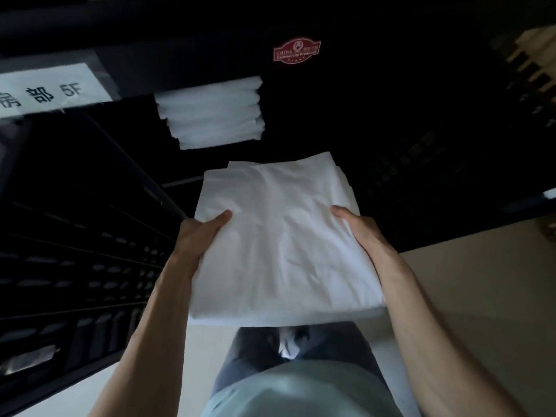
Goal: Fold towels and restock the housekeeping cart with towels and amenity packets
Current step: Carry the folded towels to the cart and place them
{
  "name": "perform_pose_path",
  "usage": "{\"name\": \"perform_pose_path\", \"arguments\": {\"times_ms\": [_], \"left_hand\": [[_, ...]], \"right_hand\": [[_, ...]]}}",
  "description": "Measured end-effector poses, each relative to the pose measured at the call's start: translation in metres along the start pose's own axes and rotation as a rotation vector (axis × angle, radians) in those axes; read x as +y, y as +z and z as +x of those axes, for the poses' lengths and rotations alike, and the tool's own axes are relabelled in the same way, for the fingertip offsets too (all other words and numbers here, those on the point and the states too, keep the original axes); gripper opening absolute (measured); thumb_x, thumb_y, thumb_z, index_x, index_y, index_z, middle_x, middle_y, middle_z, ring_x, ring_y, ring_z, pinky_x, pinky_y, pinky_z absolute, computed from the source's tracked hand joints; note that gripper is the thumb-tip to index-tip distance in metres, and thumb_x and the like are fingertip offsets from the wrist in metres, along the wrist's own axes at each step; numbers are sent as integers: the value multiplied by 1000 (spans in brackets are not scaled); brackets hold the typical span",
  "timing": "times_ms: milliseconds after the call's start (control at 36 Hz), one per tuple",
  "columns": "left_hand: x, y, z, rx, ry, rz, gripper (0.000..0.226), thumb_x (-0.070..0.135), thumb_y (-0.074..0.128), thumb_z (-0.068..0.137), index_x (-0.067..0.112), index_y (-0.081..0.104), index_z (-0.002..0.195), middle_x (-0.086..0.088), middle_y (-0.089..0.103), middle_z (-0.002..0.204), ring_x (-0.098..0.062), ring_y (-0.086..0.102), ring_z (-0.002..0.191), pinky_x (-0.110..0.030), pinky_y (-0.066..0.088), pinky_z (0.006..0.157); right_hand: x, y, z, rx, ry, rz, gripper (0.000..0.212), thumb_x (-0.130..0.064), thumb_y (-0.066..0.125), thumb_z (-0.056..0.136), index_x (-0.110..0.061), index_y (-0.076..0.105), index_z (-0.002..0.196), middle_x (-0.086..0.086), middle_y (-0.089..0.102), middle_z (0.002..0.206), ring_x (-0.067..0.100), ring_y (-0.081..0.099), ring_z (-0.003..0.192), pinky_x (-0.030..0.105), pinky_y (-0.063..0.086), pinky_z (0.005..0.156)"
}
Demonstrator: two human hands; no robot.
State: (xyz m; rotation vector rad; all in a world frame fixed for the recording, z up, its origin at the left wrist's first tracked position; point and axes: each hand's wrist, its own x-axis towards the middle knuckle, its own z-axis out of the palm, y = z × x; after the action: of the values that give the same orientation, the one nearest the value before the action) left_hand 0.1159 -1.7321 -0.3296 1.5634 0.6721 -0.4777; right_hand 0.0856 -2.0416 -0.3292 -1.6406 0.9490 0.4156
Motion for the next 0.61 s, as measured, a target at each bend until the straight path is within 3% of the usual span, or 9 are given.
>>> {"name": "perform_pose_path", "arguments": {"times_ms": [83,139,222,333,444,611], "left_hand": [[-5,5,5,34,-10,-15,22,27,85,78,9,73,85,-4,77,85,-14,74,65,-24,59,57],[-11,8,7,54,-35,-15,27,29,86,77,8,74,88,-8,77,89,-21,75,74,-32,61,71],[-21,20,11,100,-64,-45,35,30,86,77,5,74,98,-10,76,94,-27,75,85,-39,60,82],[-36,40,14,168,-64,-78,24,28,86,77,11,73,87,-2,76,87,-14,75,69,-23,58,56],[-51,59,20,216,-77,-92,25,27,86,77,9,73,88,-1,76,83,-16,75,68,-24,57,55],[-72,70,40,225,-110,-90,29,33,87,76,11,72,87,1,76,78,-14,74,67,-23,56,55]], "right_hand": [[-2,0,12,-9,62,-17,81,-55,77,73,-10,55,136,0,65,103,17,64,86,27,47,69],[-2,-2,21,-15,77,-28,82,-57,78,71,-9,57,133,-5,63,88,14,63,79,24,44,60],[-1,-9,42,-48,91,-58,85,-59,78,69,-8,57,133,-5,62,86,14,62,76,25,45,60],[2,-16,73,-105,89,-85,93,-62,78,65,-10,54,137,0,63,102,15,63,82,27,48,69],[7,-23,101,-134,64,-124,90,-62,76,68,-10,52,138,-4,59,92,10,58,74,22,41,58],[24,-19,134,-172,95,-134,94,-59,77,70,-9,46,143,2,59,108,11,58,77,21,40,57]]}}
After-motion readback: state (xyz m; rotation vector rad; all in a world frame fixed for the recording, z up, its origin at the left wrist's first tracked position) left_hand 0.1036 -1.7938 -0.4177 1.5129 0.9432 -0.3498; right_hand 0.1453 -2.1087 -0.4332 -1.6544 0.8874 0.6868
